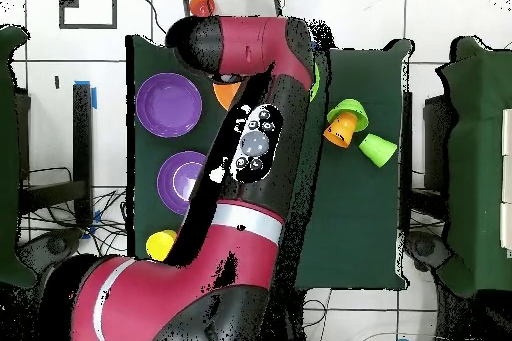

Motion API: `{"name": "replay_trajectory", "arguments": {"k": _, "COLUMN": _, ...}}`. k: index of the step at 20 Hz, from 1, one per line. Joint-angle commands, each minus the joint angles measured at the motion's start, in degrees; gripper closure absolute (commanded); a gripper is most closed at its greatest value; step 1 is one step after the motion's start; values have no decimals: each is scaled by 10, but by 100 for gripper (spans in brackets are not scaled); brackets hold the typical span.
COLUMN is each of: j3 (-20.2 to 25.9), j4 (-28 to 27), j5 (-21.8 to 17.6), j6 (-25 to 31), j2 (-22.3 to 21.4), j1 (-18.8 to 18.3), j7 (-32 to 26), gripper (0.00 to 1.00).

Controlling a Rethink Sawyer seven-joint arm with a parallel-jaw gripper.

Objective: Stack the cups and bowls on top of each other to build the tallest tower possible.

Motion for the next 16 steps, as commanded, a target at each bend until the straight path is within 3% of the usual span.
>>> {"name": "replay_trajectory", "arguments": {"k": 1, "j3": 102, "j4": 102, "j5": 28, "j6": -116, "j2": -18, "j1": -18, "j7": 72, "gripper": 100}}
{"name": "replay_trajectory", "arguments": {"k": 6, "j3": 98, "j4": 105, "j5": 40, "j6": -126, "j2": -10, "j1": -8, "j7": 95, "gripper": 100}}
{"name": "replay_trajectory", "arguments": {"k": 10, "j3": 106, "j4": 129, "j5": 53, "j6": -136, "j2": -20, "j1": -8, "j7": 74, "gripper": 100}}
{"name": "replay_trajectory", "arguments": {"k": 16, "j3": 80, "j4": 122, "j5": 57, "j6": -111, "j2": -17, "j1": 10, "j7": 76, "gripper": 100}}
